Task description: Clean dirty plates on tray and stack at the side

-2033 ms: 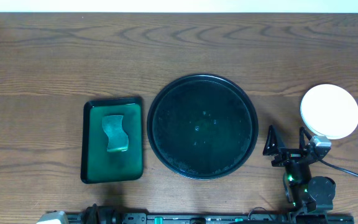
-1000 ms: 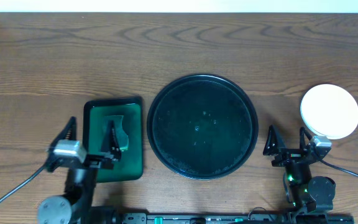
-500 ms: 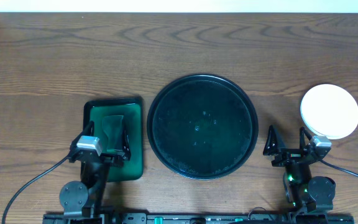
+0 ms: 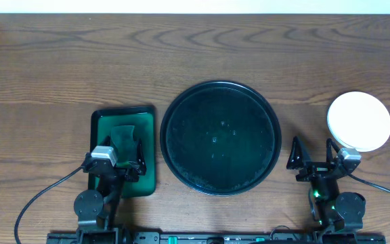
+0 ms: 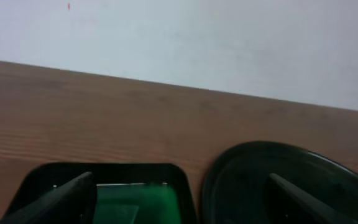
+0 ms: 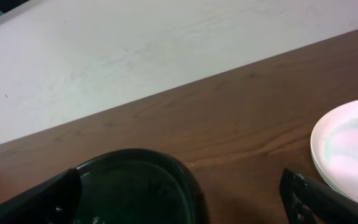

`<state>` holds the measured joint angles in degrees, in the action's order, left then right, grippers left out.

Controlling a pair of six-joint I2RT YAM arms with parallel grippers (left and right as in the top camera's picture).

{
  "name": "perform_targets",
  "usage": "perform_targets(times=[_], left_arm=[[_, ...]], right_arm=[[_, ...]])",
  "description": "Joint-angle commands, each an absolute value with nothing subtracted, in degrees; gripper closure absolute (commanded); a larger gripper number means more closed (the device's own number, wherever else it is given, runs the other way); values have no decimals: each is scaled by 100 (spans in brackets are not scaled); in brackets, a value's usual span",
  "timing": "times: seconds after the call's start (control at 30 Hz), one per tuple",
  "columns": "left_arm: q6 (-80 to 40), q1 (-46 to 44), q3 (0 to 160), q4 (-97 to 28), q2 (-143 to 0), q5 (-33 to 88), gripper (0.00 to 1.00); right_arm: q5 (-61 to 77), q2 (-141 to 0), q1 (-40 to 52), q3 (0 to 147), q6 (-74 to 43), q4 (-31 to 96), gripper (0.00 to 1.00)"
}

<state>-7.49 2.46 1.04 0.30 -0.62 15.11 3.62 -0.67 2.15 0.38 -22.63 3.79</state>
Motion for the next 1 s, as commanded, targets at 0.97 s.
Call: perform_targets(times=[0.97], left_arm=[[-779,228,25,-272,-23,1586,15]], right_arm=[[327,-32,117,30,-2311,408,1]])
